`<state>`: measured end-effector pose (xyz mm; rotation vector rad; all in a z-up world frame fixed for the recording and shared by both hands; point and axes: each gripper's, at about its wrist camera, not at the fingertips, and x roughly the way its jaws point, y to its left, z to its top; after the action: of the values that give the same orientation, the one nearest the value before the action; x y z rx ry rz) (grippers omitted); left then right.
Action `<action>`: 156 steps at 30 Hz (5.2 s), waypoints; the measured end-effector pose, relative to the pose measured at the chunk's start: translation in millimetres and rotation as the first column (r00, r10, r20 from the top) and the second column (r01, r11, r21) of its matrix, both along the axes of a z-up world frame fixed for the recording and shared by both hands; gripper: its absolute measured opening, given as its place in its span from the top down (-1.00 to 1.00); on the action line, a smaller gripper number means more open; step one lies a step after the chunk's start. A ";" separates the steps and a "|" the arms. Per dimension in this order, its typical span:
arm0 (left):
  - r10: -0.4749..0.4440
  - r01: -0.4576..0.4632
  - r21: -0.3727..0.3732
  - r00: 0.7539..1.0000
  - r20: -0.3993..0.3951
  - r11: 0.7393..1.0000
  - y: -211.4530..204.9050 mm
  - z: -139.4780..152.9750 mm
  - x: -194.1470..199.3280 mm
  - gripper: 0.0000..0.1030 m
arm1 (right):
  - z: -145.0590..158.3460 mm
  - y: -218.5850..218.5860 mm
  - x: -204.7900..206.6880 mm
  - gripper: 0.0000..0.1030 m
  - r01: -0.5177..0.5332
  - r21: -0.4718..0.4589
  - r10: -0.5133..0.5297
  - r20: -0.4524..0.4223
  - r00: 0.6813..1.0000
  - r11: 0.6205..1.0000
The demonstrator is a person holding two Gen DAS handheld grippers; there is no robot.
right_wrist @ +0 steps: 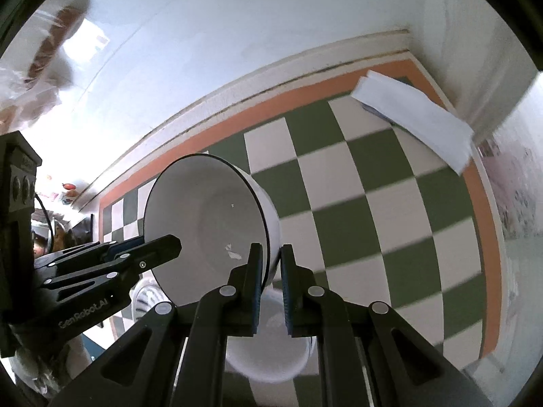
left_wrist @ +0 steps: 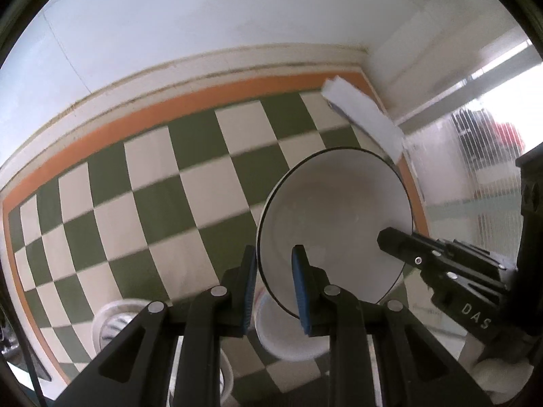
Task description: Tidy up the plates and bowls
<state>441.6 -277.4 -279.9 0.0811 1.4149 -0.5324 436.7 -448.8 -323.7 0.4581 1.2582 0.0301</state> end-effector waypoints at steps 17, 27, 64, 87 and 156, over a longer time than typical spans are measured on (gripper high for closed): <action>-0.059 0.065 0.074 0.994 -0.087 0.995 -0.5 -46.8 -59.2 0.64 | -50.8 11.1 -79.8 0.75 0.011 0.076 -0.002 -0.118 0.993 0.997; -0.050 0.063 0.125 0.993 -0.109 0.990 -3.3 -68.1 -58.5 0.64 | -77.9 14.9 -72.8 0.75 -0.013 0.086 0.028 -0.171 0.985 0.996; 0.050 -0.040 0.132 0.996 -0.072 0.990 3.9 -68.8 -60.5 -0.66 | -88.1 22.7 -50.8 0.71 -0.115 0.063 0.127 -0.242 0.962 0.991; 0.159 -0.165 0.016 0.972 0.173 0.986 70.4 40.2 -112.5 -0.94 | 33.1 54.0 -116.0 -0.78 -0.090 -0.117 0.089 -0.014 0.996 0.989; -0.055 -0.016 -0.154 0.895 -0.442 0.988 -6.0 -145.8 -9.1 -0.21 | -185.0 9.5 -66.9 -0.20 0.234 0.443 -0.129 -0.255 0.958 0.866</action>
<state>432.5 -283.4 -425.7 -0.1628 1.8160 -0.7060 369.8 -439.3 -508.7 1.0257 1.4184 0.1300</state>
